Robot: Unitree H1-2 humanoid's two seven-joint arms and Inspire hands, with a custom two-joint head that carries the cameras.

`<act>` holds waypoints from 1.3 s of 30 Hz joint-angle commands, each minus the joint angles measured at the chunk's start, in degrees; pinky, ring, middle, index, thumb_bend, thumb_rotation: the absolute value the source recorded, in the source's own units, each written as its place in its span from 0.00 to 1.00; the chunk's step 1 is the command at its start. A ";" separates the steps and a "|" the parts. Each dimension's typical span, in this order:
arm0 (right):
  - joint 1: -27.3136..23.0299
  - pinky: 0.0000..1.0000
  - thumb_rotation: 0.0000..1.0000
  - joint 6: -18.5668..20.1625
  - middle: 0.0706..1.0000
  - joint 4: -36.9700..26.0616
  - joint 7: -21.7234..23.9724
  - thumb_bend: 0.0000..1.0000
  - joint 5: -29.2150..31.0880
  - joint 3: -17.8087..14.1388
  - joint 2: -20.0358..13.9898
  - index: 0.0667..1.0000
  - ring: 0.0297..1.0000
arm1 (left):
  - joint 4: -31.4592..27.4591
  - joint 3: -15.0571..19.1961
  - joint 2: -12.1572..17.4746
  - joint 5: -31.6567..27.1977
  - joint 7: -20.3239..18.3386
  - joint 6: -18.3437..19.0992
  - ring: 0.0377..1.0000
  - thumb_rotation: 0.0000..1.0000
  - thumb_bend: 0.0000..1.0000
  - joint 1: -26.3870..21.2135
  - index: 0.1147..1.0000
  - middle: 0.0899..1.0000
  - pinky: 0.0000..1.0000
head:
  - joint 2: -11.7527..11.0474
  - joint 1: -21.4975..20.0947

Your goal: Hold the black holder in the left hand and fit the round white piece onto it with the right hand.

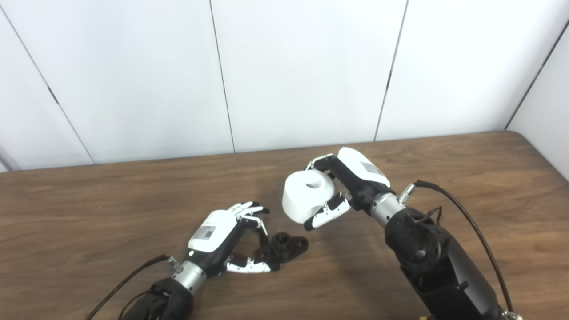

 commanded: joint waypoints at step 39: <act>-2.90 0.65 0.13 -6.77 0.70 1.41 5.23 0.52 -0.11 3.32 1.50 0.44 0.70 | -0.74 -3.17 0.26 3.64 -7.43 8.66 0.93 0.06 0.52 2.03 0.42 0.84 0.95 | 2.71 2.48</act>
